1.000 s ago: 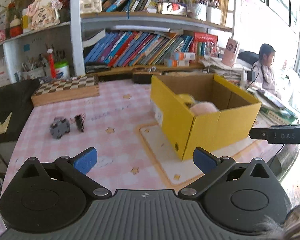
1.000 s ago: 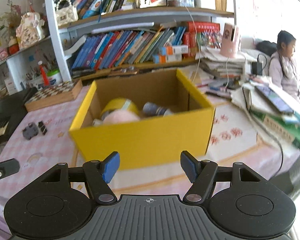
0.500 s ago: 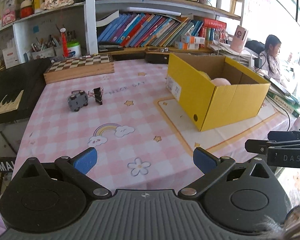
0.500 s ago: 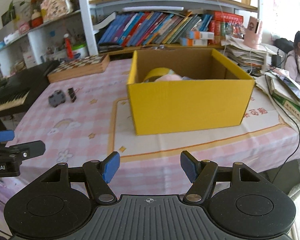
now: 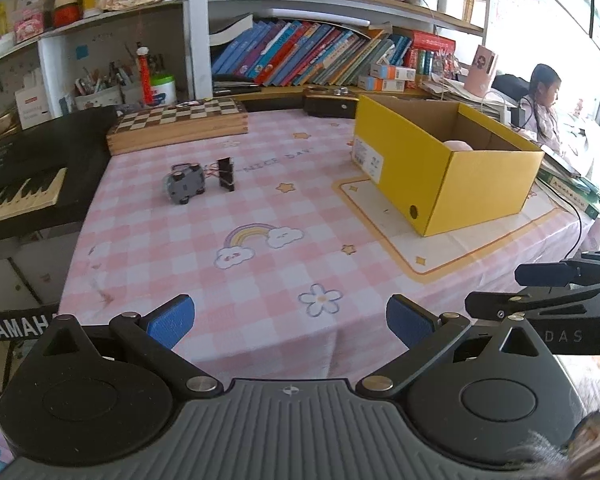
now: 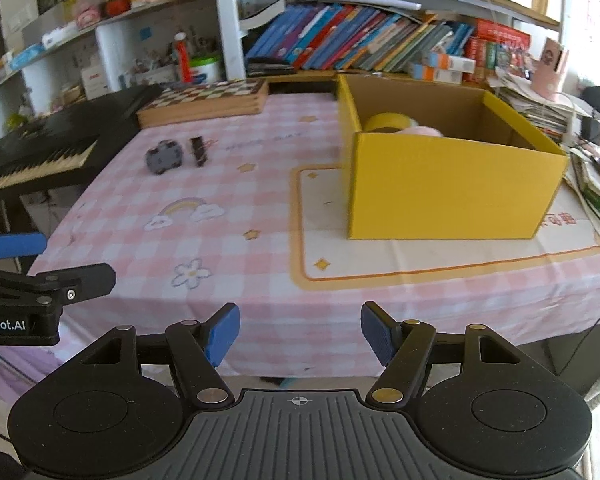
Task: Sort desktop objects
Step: 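Withdraw both tools from the yellow box back over the table, then approach the grey toy truck with the left tool while the right tool approaches the black binder clip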
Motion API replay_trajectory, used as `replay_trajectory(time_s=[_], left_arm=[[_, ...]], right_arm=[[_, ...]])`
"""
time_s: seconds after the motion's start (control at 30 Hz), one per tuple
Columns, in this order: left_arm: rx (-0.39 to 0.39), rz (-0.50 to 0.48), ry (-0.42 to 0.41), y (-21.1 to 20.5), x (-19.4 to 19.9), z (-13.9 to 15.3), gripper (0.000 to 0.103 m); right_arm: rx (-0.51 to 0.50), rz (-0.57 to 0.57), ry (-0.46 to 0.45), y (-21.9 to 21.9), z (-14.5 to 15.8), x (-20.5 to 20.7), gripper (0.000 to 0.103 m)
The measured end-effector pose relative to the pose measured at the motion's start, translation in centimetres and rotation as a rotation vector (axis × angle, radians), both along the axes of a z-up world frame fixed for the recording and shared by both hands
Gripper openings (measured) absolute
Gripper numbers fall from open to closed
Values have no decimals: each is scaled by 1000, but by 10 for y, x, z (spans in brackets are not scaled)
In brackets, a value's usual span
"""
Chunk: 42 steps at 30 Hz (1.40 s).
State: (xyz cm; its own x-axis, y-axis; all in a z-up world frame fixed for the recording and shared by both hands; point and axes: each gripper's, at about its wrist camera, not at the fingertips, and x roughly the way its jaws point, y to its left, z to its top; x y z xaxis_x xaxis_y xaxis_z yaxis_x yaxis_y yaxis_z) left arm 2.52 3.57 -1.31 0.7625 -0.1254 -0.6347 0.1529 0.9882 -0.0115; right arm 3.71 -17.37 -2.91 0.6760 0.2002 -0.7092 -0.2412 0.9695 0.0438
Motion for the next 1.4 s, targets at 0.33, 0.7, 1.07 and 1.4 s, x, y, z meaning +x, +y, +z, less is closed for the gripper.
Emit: replay_trajectory(time_s=[0.33, 0.7, 1.07, 1.4], left_arm=[[2, 62, -4, 36, -11, -1, 103], [-4, 113, -12, 59, -13, 0, 103], [-12, 127, 2, 67, 10, -7, 103], [-17, 167, 34, 71, 49, -14, 103]], right_arm=[[-12, 110, 2, 45, -2, -3, 69], [-16, 183, 0, 74, -2, 2, 69], [-29, 230, 3, 87, -7, 27, 69], [-22, 264, 21, 94, -11, 69, 69]])
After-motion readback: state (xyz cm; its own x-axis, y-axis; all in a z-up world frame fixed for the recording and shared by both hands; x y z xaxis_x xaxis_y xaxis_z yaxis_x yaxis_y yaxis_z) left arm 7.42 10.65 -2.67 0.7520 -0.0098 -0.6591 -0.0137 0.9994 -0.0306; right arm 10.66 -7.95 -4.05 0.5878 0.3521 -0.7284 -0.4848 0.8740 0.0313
